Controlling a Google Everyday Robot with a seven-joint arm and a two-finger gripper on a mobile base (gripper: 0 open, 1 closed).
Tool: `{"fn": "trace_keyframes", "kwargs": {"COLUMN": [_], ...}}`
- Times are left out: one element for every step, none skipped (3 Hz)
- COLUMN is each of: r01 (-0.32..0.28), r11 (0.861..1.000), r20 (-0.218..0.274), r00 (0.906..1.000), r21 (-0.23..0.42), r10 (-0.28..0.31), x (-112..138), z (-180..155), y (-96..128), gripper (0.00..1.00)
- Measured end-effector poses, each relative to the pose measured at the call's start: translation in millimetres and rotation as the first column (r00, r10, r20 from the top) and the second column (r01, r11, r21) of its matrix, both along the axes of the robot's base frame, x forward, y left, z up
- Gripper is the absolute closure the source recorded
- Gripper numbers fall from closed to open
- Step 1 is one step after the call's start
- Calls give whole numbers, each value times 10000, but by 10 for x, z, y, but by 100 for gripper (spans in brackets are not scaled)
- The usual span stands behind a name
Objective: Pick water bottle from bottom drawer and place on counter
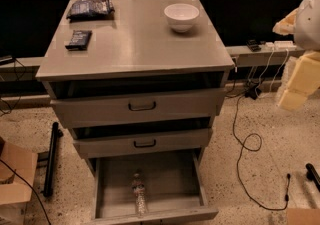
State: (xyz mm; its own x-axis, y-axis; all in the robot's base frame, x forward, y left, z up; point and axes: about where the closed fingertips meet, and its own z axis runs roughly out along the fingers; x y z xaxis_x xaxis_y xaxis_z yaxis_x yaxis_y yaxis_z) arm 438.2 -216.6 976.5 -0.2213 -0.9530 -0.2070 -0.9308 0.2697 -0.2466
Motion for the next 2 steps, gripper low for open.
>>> {"fn": "trace_keyframes", "kwargs": {"r01": [17,88], "r11": [10000,9998], "r20": [-61,-323], "r00": [10000,9994], "r21": [36,179], "r10": [-17,-82], "x": [6,27], "z": [-45,-225], "y": [23,113], "gripper": [0,0]}}
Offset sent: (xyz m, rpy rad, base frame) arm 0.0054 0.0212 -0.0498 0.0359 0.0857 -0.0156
